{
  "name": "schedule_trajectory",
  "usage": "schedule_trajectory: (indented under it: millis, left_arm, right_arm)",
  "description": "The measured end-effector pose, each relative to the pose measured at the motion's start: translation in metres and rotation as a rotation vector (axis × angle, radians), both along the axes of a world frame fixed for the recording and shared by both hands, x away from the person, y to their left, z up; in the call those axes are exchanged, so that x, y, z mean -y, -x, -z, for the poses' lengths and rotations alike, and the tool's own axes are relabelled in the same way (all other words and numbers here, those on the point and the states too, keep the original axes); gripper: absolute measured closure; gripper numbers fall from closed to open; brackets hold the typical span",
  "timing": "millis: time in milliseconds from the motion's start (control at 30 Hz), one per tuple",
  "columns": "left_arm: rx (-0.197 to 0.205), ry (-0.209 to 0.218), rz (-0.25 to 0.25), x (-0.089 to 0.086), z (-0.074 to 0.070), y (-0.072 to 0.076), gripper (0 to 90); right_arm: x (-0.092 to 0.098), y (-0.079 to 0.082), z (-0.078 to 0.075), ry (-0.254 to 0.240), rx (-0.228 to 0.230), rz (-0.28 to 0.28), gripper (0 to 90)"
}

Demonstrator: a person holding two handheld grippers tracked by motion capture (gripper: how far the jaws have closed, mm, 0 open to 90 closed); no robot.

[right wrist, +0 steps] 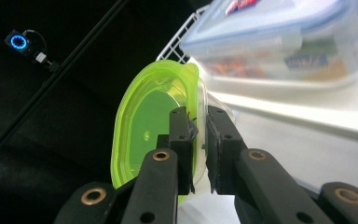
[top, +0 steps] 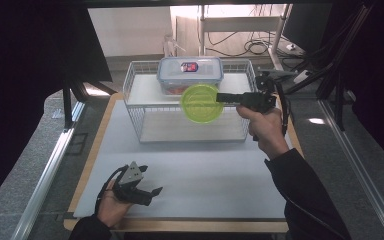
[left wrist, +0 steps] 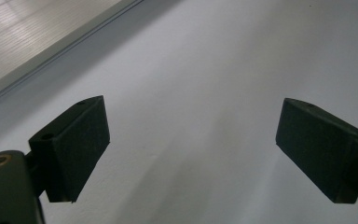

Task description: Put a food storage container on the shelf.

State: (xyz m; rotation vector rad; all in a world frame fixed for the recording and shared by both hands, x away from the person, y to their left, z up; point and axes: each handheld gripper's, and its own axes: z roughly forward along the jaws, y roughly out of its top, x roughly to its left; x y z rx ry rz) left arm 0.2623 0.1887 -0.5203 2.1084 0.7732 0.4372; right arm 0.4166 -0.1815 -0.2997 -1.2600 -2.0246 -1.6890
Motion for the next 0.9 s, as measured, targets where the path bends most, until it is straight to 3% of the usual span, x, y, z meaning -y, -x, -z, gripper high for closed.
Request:
schedule_trajectory:
  millis: [367, 900]
  left_arm:
    - [-0.003, 0.004, 0.0, 0.0, 0.0, 0.0, 9.5]
    - [0.002, 0.02, -0.002, -0.002, -0.001, 0.001, 9.5]
  right_arm:
    - [-0.011, -0.019, -0.028, -0.022, 0.008, 0.033, 82.0]
    - [-0.03, -0.063, -0.049, -0.026, 0.008, 0.213, 81.9]
